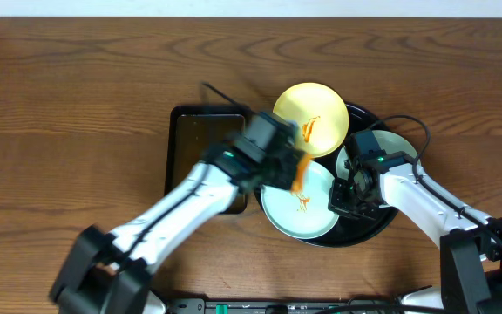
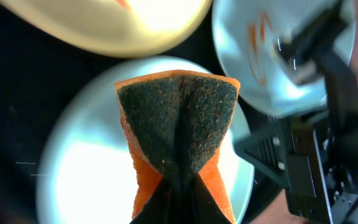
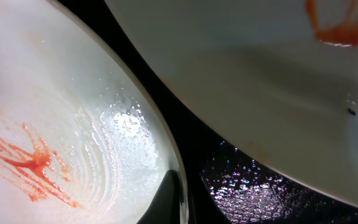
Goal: Clean dirty plates on tray and stack at the side
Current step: 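Scrub the lower green plate with the sponge in the left gripper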
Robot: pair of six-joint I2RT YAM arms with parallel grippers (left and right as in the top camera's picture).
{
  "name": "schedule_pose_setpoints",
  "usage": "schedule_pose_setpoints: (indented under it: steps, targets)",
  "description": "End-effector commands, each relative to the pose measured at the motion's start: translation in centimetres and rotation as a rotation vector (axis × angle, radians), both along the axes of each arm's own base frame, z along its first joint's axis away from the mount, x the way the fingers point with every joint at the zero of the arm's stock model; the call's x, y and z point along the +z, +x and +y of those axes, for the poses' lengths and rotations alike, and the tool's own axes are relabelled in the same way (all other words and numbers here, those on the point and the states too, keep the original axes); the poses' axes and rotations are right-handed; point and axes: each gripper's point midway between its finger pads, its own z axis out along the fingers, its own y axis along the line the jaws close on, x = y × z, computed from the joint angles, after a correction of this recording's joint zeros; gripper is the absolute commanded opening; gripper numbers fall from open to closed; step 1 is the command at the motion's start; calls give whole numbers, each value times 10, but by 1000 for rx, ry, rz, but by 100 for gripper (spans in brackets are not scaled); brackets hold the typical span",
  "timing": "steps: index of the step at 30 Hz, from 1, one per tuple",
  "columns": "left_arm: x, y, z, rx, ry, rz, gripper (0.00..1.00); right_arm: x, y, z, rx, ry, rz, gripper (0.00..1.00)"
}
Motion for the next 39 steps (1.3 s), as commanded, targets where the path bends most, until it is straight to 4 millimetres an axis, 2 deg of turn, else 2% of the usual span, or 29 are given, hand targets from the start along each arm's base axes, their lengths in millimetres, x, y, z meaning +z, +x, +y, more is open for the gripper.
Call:
schedule_pose_setpoints:
  steps: [1,5,8,10,12,15,17,19,23,25,26,27,28,30,32,35,39]
  targets:
    - [-17,-19,-24,-5,-2,80,7,-5,-8,-2,14,-22,27,1]
    - [-50,-46,-38,-51,62,155,7,-5,-9,-2,15,-23,28,1]
    - [-68,-47,-33,-40,138,139,8,-5,-9,-2,14,-23,29,1]
    - [-76,-37,-18,6,221,93,7,-5,-9,-2,15,-23,30,1]
    - [-80,-18,8,82,340,5,7,-5,-9,-2,15,-23,30,1]
    - [-73,16,44,206,467,-127,7,-5,-9,-2,15,-23,30,1]
    - [-68,29,55,252,491,-167,8,-5,-9,-2,14,-23,31,1]
    - [-67,35,57,258,481,-175,8,-5,-9,-2,14,-24,32,1]
    - [-69,32,63,257,502,-155,8,-5,-10,-2,15,-24,34,1]
    - [-72,22,60,225,492,-109,8,-5,-10,-2,15,-25,35,1]
    - [-75,11,53,164,459,-56,7,-5,-10,-2,15,-25,35,1]
    - [-77,-2,43,90,417,-1,7,-5,-10,-2,15,-25,35,1]
    - [-77,-26,26,-42,327,93,8,-5,-11,-3,15,-26,37,1]
    - [-69,-59,1,-222,174,206,7,-5,-11,-3,15,-27,40,1]
    - [-60,-74,-11,-319,85,248,7,-5,-11,-3,15,-27,39,1]
    - [-57,-72,-18,-375,50,205,7,-5,-11,-3,15,-27,40,1]
    - [-63,-45,-13,-314,125,82,8,-5,-12,-3,15,-27,42,1]
